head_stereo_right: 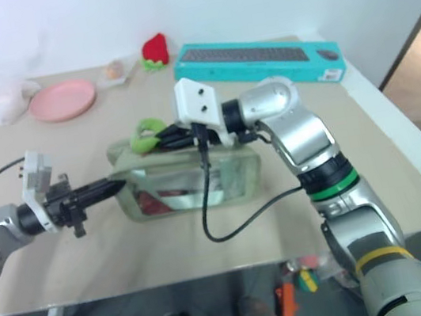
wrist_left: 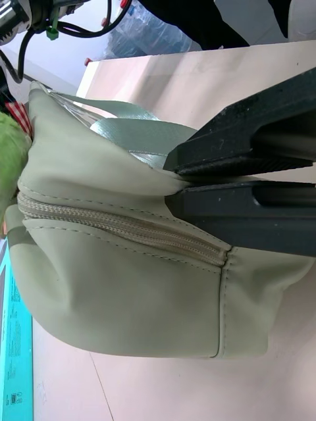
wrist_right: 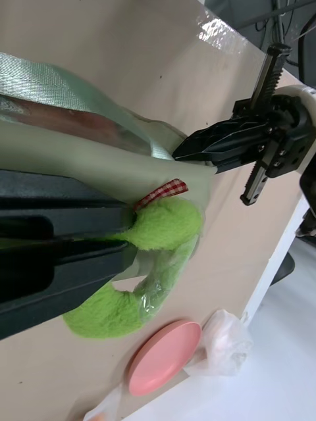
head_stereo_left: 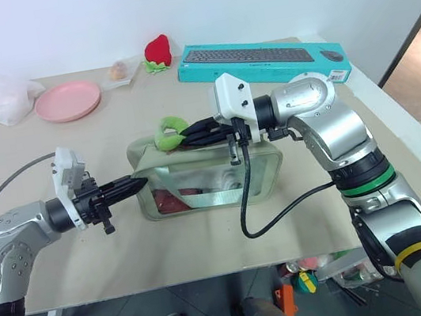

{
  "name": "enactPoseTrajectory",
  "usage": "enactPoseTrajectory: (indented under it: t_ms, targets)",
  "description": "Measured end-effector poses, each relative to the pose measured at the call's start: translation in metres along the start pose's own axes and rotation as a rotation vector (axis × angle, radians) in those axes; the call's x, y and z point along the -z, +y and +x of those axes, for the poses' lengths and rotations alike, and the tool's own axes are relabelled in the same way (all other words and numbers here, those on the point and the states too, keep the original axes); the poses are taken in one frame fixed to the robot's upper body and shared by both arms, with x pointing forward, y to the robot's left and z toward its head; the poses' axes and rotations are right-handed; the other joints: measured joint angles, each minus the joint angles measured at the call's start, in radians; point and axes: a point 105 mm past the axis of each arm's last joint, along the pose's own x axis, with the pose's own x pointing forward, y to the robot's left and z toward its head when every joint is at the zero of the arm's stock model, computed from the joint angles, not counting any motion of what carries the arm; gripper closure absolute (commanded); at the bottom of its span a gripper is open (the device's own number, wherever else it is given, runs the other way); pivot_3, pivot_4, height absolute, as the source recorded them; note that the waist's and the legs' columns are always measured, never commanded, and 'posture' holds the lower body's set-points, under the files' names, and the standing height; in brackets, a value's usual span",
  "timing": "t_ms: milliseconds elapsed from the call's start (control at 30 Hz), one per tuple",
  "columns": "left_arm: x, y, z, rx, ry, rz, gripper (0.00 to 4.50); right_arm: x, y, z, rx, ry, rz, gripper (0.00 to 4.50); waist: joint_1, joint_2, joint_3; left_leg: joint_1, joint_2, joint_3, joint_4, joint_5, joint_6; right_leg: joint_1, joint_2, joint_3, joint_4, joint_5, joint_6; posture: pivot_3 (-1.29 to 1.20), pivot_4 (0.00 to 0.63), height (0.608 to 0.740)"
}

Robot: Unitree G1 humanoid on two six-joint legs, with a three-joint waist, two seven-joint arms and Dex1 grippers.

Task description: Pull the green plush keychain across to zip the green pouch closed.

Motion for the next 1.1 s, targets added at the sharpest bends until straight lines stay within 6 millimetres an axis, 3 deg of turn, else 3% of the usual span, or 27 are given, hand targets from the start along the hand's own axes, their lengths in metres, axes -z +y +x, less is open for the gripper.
enactPoseTrajectory:
  t_ms: [200, 367, 400, 667, 800, 900, 967, 1033, 1100]
  targets:
    - [0.0, 0.0, 0.0, 0.0, -0.001, 0.0, 4.5, -0.001, -0.009, -0.013, 0.057, -0.005, 0.026, 4.46, 0.0, 0.0, 0.0, 0.0, 0.0, 0.0, 0.0, 0.0, 0.0, 0.0, 0.0, 0.0, 0.0, 0.0, 0.0, 0.0, 0.15, 0.74]
    - [0.001, -0.002, 0.001, 0.008, -0.006, -0.001, 4.5, 0.003, -0.026, -0.07, 0.193, 0.048, 0.063, 4.46, 0.003, 0.0, 0.0, -0.001, -0.001, 0.0, 0.0, 0.0, 0.0, 0.0, -0.002, 0.0, -0.001, 0.0, 0.001, 0.0, 0.15, 0.74]
    - [0.001, -0.003, 0.001, 0.009, -0.006, -0.001, 4.5, 0.009, -0.025, -0.087, 0.228, 0.084, 0.077, 4.46, 0.003, 0.0, 0.0, -0.001, -0.001, 0.0, -0.001, 0.0, 0.0, 0.0, -0.002, 0.0, -0.001, -0.001, 0.001, 0.0, 0.15, 0.74]
    - [0.002, -0.002, 0.0, 0.003, -0.01, -0.004, 4.5, 0.05, -0.022, -0.17, 0.425, 0.408, 0.107, 4.46, 0.001, 0.0, 0.0, 0.002, -0.003, 0.001, -0.001, 0.0, 0.001, 0.001, -0.001, 0.001, -0.001, -0.001, 0.001, 0.0, 0.15, 0.74]
    - [0.004, -0.009, 0.006, 0.041, -0.008, -0.01, 4.5, 0.063, -0.028, -0.2, 0.516, 0.546, 0.08, 4.46, -0.001, 0.001, 0.0, 0.002, -0.003, 0.002, -0.001, 0.0, 0.0, 0.001, -0.001, 0.003, -0.001, 0.0, 0.001, 0.0, 0.15, 0.74]
    - [0.005, -0.01, 0.007, 0.049, -0.007, -0.012, 4.5, 0.072, -0.02, -0.205, 0.507, 0.583, 0.092, 4.46, -0.002, 0.001, 0.0, 0.002, -0.003, 0.002, -0.001, 0.0, 0.0, 0.0, 0.0, 0.003, -0.001, -0.001, 0.001, 0.0, 0.15, 0.74]
    - [0.005, -0.009, 0.006, 0.047, -0.005, -0.013, 4.5, 0.089, 0.0, -0.194, 0.447, 0.613, 0.145, 4.46, -0.002, -0.001, -0.001, 0.003, -0.002, 0.001, -0.002, -0.001, 0.0, 0.001, 0.001, 0.002, -0.001, -0.001, 0.0, 0.0, 0.15, 0.74]
    - [0.005, -0.008, 0.006, 0.041, -0.005, -0.017, 4.5, 0.122, 0.036, -0.161, 0.316, 0.634, 0.247, 4.46, -0.007, -0.002, -0.001, 0.004, -0.001, 0.002, -0.002, -0.001, 0.0, 0.002, 0.002, 0.003, 0.0, -0.002, 0.0, 0.0, 0.15, 0.74]
    - [0.004, -0.007, 0.006, 0.041, -0.004, -0.016, 4.5, 0.137, 0.061, -0.131, 0.22, 0.605, 0.304, 4.46, -0.011, 0.0, 0.0, 0.004, -0.001, 0.001, -0.002, 0.0, -0.001, 0.001, 0.002, 0.003, 0.001, -0.001, 0.0, 0.0, 0.15, 0.74]
